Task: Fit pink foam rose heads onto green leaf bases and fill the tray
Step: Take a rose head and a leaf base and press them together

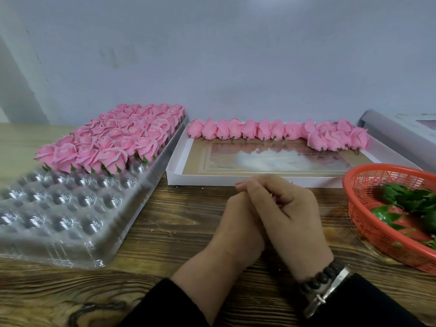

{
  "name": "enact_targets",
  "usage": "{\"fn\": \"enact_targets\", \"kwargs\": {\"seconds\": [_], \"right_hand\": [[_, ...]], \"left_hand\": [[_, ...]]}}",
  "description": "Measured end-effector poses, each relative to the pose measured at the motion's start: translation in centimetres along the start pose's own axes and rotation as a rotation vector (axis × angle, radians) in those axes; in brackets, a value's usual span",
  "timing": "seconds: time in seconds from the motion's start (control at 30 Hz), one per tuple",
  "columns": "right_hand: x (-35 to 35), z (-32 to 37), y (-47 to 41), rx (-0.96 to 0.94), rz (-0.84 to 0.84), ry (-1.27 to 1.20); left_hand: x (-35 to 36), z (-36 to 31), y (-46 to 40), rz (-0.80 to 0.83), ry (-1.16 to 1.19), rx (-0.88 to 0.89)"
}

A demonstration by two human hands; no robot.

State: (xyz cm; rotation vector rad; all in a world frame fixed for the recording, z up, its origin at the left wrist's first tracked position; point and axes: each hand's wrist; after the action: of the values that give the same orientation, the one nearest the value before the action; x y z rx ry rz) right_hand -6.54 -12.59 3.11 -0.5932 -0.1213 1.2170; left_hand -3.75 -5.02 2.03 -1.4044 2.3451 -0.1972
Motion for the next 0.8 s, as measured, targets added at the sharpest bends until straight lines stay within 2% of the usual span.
{"fn": "enact_targets", "kwargs": {"seconds": [0.17,0.3,0.4,0.47,0.57,0.67,0.8], "right_hand": [[-0.9,-0.1,-0.3,0.128,0.211,-0.011],[-1.7,-0.7,-0.7,0.136,0.351,0.061],[-2.2,-1.1,-0.7,0.131,0.395,0.039],[-2.2,-1.0,-0.5,0.091,0.322,-0.058],[-2.0,-0.6,-0.3,0.026,0.125,-0.199],[-1.2,-0.3,-0.1,-0.042,0.026,-0.134],[-0.5,-0.4,0.1,-0.118,0.006,0.067]], "left_hand": [[-0.3,0.0,0.1,-0.082,0.143,0.043],[-0.6,0.0,0.2,-0.093,0.087,0.128],[-0.9,-0.3,0.1,-0.089,0.103,0.105],[-1.1,-0.1,0.0,-0.1,0.063,0.079],[-1.2,0.2,-0.1,-0.117,-0.085,0.097],[-0.6,0.4,0.0,-0.1,-0.118,0.107],[-0.1,0.8,0.0,-0.139,-0.123,0.071]]}}
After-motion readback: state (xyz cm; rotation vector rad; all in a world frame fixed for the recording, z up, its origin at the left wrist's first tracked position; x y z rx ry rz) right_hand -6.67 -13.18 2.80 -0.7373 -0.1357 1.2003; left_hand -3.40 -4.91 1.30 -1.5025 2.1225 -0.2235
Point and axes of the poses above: each hand's wrist, its own y-axis away from the middle knuckle, its own x-axis out of the palm, z = x × y
